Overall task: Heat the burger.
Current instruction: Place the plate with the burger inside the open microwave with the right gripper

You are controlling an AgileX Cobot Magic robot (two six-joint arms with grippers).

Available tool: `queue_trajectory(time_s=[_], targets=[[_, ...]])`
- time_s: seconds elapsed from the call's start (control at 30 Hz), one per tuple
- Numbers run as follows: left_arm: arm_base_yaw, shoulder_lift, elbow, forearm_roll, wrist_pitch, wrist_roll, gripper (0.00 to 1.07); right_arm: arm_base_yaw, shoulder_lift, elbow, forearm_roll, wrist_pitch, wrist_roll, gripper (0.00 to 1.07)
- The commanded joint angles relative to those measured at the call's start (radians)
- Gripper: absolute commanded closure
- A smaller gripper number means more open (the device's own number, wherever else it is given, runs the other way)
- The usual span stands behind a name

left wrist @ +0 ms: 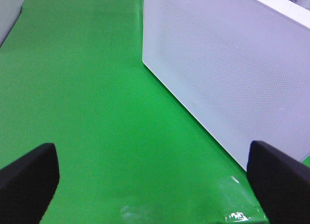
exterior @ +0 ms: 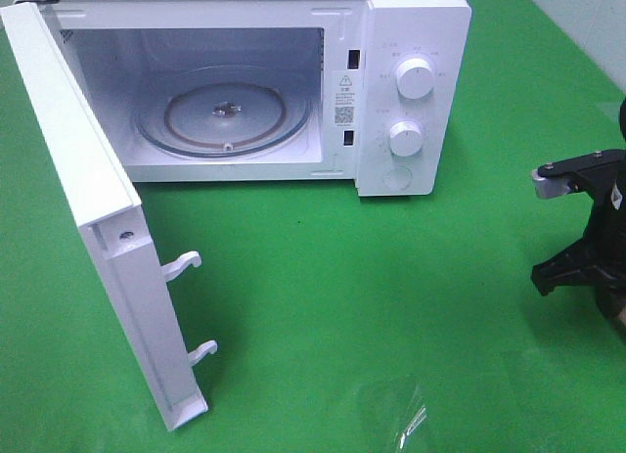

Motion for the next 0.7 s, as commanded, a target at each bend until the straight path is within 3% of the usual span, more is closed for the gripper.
queue_trajectory(time_s=[0.03, 0.7], targets=[[-0.003, -0.014, 0.002, -0.004, -0.011, -0.004, 0.09, 0.026, -0.041, 0.005, -0.068, 0.043, 0.038, 1.07], [-0.003, -0.014, 0.002, -0.004, -0.011, -0.004, 0.09, 0.236, -0.281, 0.005, -0.181, 0.234, 0.096, 1.07]])
